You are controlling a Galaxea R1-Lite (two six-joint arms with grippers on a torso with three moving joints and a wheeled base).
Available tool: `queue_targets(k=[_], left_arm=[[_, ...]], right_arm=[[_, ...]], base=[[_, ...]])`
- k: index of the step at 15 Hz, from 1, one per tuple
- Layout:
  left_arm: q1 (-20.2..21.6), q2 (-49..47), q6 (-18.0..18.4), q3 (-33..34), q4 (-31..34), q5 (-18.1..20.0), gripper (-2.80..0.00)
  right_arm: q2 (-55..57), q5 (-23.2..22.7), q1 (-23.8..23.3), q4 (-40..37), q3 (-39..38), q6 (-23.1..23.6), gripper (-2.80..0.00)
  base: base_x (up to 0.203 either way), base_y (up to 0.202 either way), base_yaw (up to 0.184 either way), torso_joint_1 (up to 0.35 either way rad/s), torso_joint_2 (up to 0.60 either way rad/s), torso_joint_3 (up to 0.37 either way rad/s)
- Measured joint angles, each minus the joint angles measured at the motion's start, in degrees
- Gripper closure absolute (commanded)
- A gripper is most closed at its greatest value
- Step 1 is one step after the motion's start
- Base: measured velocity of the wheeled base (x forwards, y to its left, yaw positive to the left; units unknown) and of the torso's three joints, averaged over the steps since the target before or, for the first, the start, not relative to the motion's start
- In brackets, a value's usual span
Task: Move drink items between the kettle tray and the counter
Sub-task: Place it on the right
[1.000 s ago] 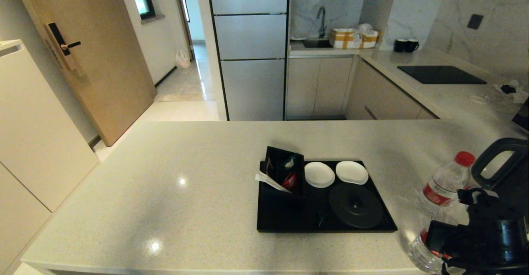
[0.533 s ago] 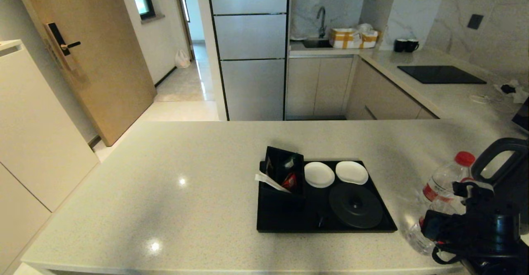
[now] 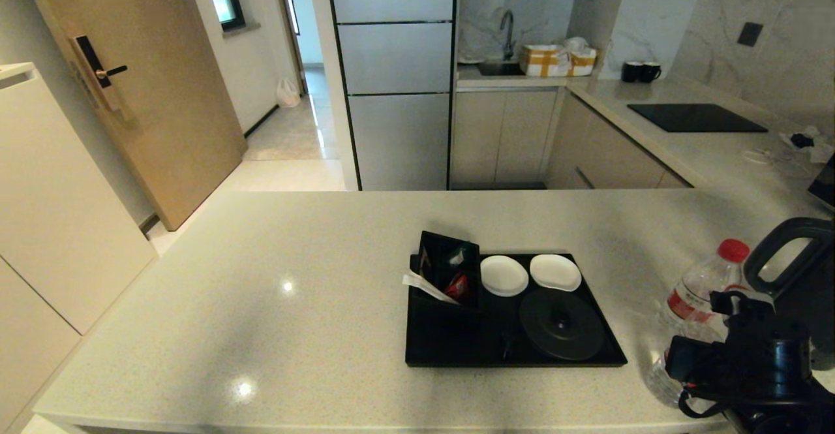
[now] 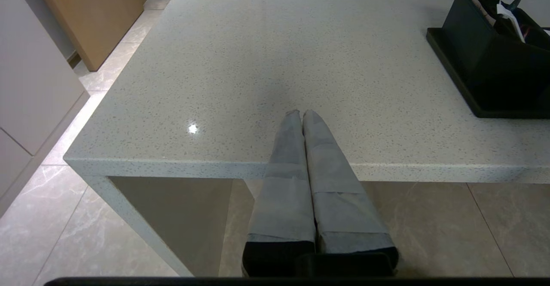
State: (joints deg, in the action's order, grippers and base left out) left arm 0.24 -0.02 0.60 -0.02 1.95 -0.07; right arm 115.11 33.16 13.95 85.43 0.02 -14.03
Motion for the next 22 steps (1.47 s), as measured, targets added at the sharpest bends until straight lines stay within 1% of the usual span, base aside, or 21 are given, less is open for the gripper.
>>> queue_targets(k=[2, 3, 10, 13, 17, 20, 22], left_arm=[[0.00, 0.00, 0.02, 0.00, -0.03, 0.00, 0.00], [0.00, 0.00, 0.02, 0.00, -0.04, 0.00, 0.00], [0.00, 0.00, 0.02, 0.00, -0.04, 0.00, 0.00], [0.00, 0.00, 0.03, 0.00, -0.03, 0.00, 0.00], [0.00, 0.00, 0.00, 0.00, 0.00, 0.00, 0.00], [0.00, 0.00, 0.02, 0.00, -0.02, 0.00, 0.00], [0.00, 0.00, 0.00, 0.00, -0.01, 0.00, 0.00]], right_arm=[[0.65, 0.09, 0.05, 0.39, 0.00, 0.04, 0.00], [0.90, 0.09, 0.07, 0.43, 0.00, 0.09, -2.80], [1.51, -0.01, 0.16, 1.15, -0.02, 0.11, -2.80], [0.15, -0.22, 0.48, -0.16, -0.02, 0.82, -2.80], [-5.06, -0.50, 3.09, -5.56, -0.02, 1.55, -2.80], [-10.70, -0.67, 5.93, -12.53, -0.02, 1.77, -2.80], [-13.64, -0.63, 6.88, -15.39, -0.02, 1.85, -2.80]], base=[[0.000, 0.000, 0.000, 0.000, 0.00, 0.000], [0.000, 0.000, 0.000, 0.000, 0.00, 0.000], [0.000, 0.000, 0.000, 0.000, 0.00, 0.000], [0.000, 0.000, 0.000, 0.000, 0.00, 0.000], [0.000, 0.000, 0.000, 0.000, 0.00, 0.000], [0.000, 0.000, 0.000, 0.000, 0.00, 0.000], [0.000, 0.000, 0.000, 0.000, 0.00, 0.000]])
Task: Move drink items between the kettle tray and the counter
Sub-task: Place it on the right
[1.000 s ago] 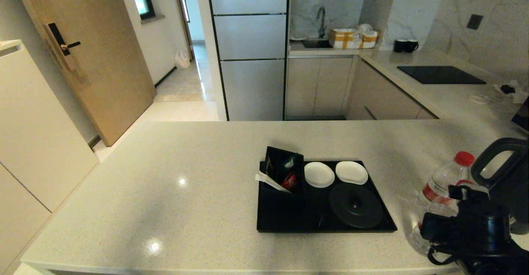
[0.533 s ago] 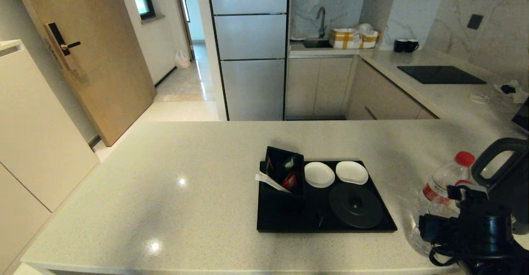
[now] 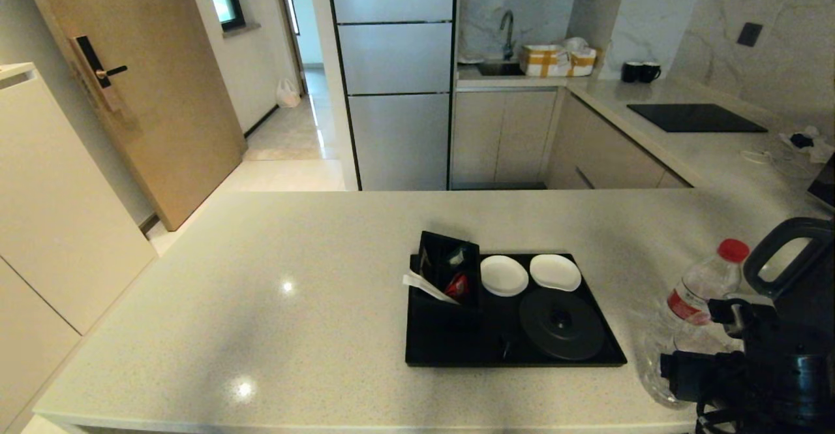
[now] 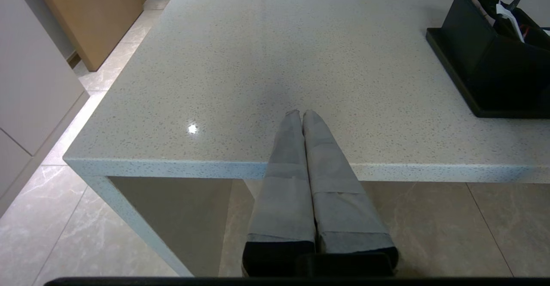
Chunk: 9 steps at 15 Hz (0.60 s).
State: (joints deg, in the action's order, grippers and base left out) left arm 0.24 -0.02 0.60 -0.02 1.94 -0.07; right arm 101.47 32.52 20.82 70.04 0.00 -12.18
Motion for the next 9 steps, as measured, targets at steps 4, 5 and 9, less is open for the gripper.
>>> queue_targets(k=[4, 5, 9], left_arm=[[0.00, 0.00, 0.02, 0.00, -0.01, 0.00, 0.00], [0.00, 0.00, 0.02, 0.00, -0.01, 0.00, 0.00], [0.00, 0.00, 0.02, 0.00, -0.01, -0.01, 0.00]], right_arm=[[-6.97, -0.75, 0.29, -8.97, 0.00, 0.09, -2.80], [-8.81, -1.05, 0.31, -11.24, 0.00, 0.06, -2.80], [-17.50, -3.15, 0.29, -21.62, 0.00, 0.14, -2.80]], base=[[0.000, 0.000, 0.000, 0.000, 0.00, 0.000], [0.000, 0.000, 0.000, 0.000, 0.00, 0.000], [0.000, 0.000, 0.000, 0.000, 0.00, 0.000]])
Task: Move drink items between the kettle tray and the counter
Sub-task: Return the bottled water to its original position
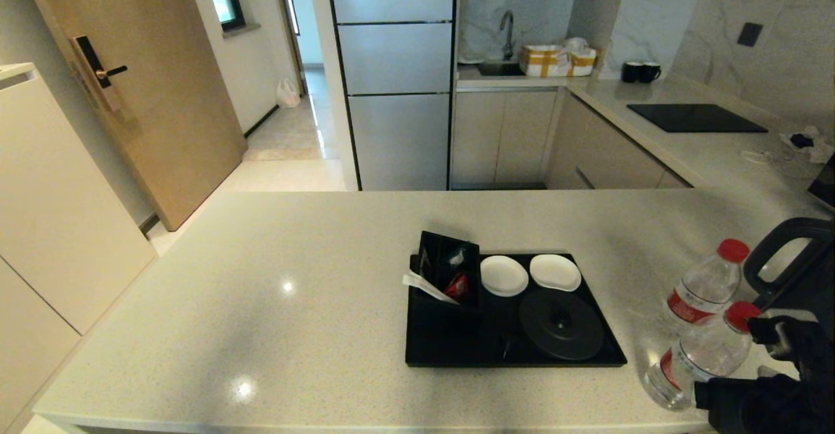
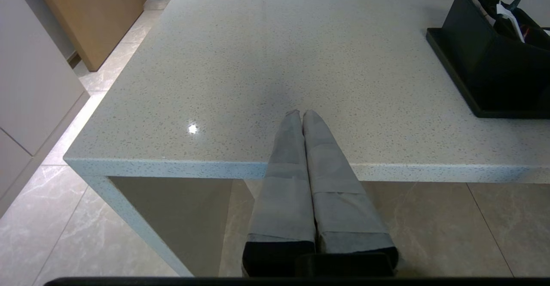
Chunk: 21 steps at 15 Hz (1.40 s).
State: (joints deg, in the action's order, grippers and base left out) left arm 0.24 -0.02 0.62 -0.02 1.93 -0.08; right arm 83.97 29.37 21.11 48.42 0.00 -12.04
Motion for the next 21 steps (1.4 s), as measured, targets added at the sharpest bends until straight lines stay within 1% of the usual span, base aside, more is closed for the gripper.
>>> queue_targets(k=[1, 6, 7, 8, 10, 12, 13, 14, 15, 16, 17, 19, 20, 21], left_arm=[[0.00, 0.00, 0.00, 0.00, 0.00, 0.01, 0.00], [0.00, 0.00, 0.01, 0.02, 0.02, 0.01, 0.00], [0.00, 0.00, 0.00, 0.02, -0.02, 0.01, 0.00], [0.00, 0.00, 0.00, 0.02, -0.02, 0.01, 0.00], [0.00, 0.00, 0.00, 0.00, 0.00, 0.01, 0.00], [0.00, 0.00, 0.00, -0.02, 0.02, 0.01, 0.00], [0.00, 0.00, 0.01, -0.02, 0.00, 0.01, 0.00], [0.00, 0.00, 0.00, -0.02, 0.02, 0.03, 0.00], [0.00, 0.00, 0.01, -0.02, 0.00, 0.03, 0.00], [0.00, 0.00, 0.00, -0.02, 0.00, 0.03, 0.00], [0.00, 0.00, 0.01, 0.00, 0.02, 0.01, 0.00], [0.00, 0.00, 0.00, 0.00, 0.00, 0.01, 0.00], [0.00, 0.00, 0.01, 0.00, -0.01, 0.01, 0.00], [0.00, 0.00, 0.01, 0.02, -0.02, 0.03, 0.00]], right_arm=[[-2.43, -0.97, -0.01, -2.92, 0.00, 0.00, -2.80], [-16.56, -2.87, -0.04, -15.86, 0.60, 0.02, -2.80], [-20.69, -3.17, -0.04, -19.61, 1.62, 0.06, 0.00], [-24.96, -3.42, -0.06, -24.23, 3.53, 0.11, 0.00], [-34.49, -4.33, -0.06, -36.56, 10.74, 0.12, 0.00], [-43.17, -5.72, -0.06, -51.88, 19.02, 0.13, 0.00], [-47.03, -5.45, -0.31, -59.64, 21.54, 0.17, 0.00], [-49.46, -3.97, -0.95, -64.61, 22.84, 0.19, 0.00], [-51.37, -1.52, -2.40, -68.17, 24.36, 0.25, 0.00], [-52.71, 0.42, -4.50, -69.98, 26.54, 0.22, 0.00], [-53.95, 1.51, -7.37, -72.05, 28.79, 0.30, 0.00], [-57.84, 1.60, -12.11, -77.64, 33.62, 1.74, 0.00], [-60.57, 1.60, -13.54, -81.08, 35.56, 3.16, 0.00], [-62.80, 1.88, -14.42, -84.54, 37.39, 3.38, 0.00]], base=[[0.000, 0.000, 0.000, 0.000, 0.00, 0.000], [0.000, 0.000, 0.000, 0.000, 0.00, 0.000], [0.000, 0.000, 0.000, 0.000, 0.00, 0.000], [0.000, 0.000, 0.000, 0.000, 0.00, 0.000], [0.000, 0.000, 0.000, 0.000, 0.00, 0.000], [0.000, 0.000, 0.000, 0.000, 0.00, 0.000], [0.000, 0.000, 0.000, 0.000, 0.00, 0.000], [0.000, 0.000, 0.000, 0.000, 0.00, 0.000], [0.000, 0.000, 0.000, 0.000, 0.00, 0.000], [0.000, 0.000, 0.000, 0.000, 0.00, 0.000], [0.000, 0.000, 0.000, 0.000, 0.00, 0.000], [0.000, 0.000, 0.000, 0.000, 0.00, 0.000], [0.000, 0.000, 0.000, 0.000, 0.00, 0.000], [0.000, 0.000, 0.000, 0.000, 0.00, 0.000]])
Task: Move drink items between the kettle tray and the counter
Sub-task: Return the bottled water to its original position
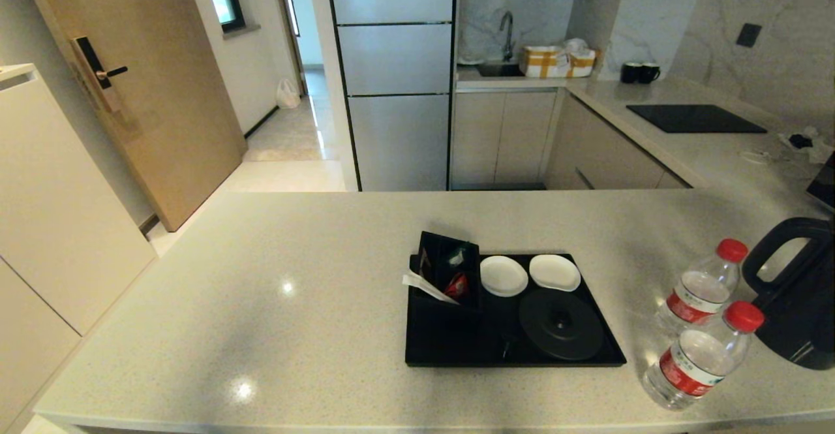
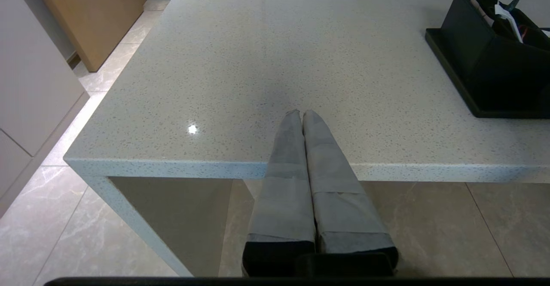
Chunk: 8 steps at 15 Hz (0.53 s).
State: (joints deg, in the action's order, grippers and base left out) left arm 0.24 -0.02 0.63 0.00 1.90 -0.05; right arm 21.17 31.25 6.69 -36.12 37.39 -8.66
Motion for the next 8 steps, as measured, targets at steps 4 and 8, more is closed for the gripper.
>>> queue_targets(k=[4, 8], left_arm=[[0.00, 0.00, -0.01, 0.00, 0.00, -0.02, 0.00], [0.00, 0.00, -0.01, -0.02, 0.04, -0.02, 0.00]], right_arm=[[-4.09, -1.91, -3.30, -17.12, 11.59, -2.29, 0.00], [-7.65, -10.12, -8.01, -22.93, 14.68, 1.24, 0.00]], base=[[0.000, 0.000, 0.000, 0.000, 0.00, 0.000], [0.000, 0.000, 0.000, 0.000, 0.00, 0.000]])
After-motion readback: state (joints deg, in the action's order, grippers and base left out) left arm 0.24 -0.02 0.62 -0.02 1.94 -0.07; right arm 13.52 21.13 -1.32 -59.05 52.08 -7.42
